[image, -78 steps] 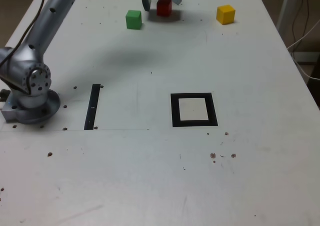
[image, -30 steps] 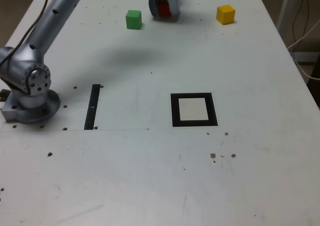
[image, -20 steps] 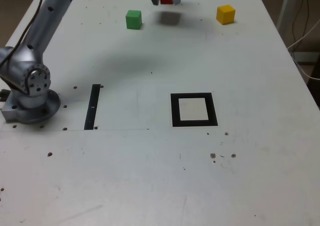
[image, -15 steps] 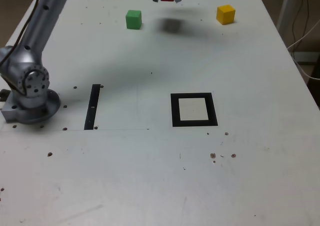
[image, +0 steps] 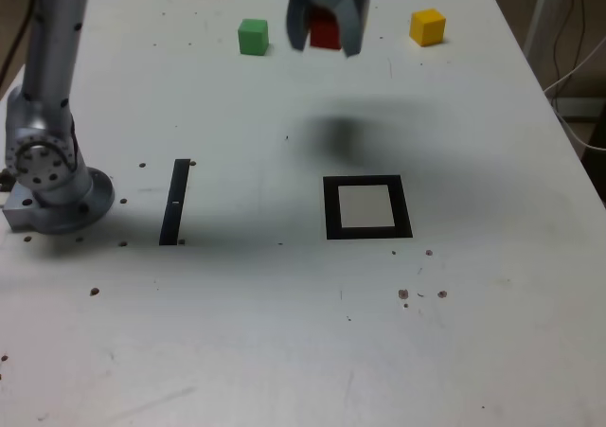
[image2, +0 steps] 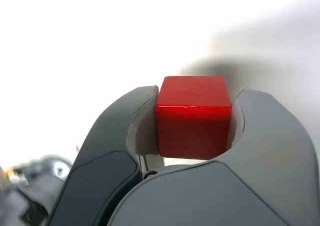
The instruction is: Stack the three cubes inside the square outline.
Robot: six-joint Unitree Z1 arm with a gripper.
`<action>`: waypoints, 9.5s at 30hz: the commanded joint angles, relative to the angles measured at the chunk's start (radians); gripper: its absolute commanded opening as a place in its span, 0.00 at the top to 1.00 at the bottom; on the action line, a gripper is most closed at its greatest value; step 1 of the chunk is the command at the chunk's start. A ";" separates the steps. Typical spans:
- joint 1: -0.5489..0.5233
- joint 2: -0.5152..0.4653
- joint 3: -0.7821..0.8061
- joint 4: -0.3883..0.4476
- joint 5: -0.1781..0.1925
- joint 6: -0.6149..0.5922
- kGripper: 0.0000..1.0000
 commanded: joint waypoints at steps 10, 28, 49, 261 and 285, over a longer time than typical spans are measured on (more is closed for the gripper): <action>-0.363 -0.045 0.144 -0.138 -0.116 -0.449 0.80; -0.368 0.009 0.296 -0.334 -0.160 -0.603 0.80; -0.383 0.044 0.349 -0.438 -0.176 -0.634 0.77; 0.303 0.440 -0.569 -0.328 -0.084 -0.151 0.80; -0.286 -0.154 0.080 -0.226 -0.043 -0.413 0.80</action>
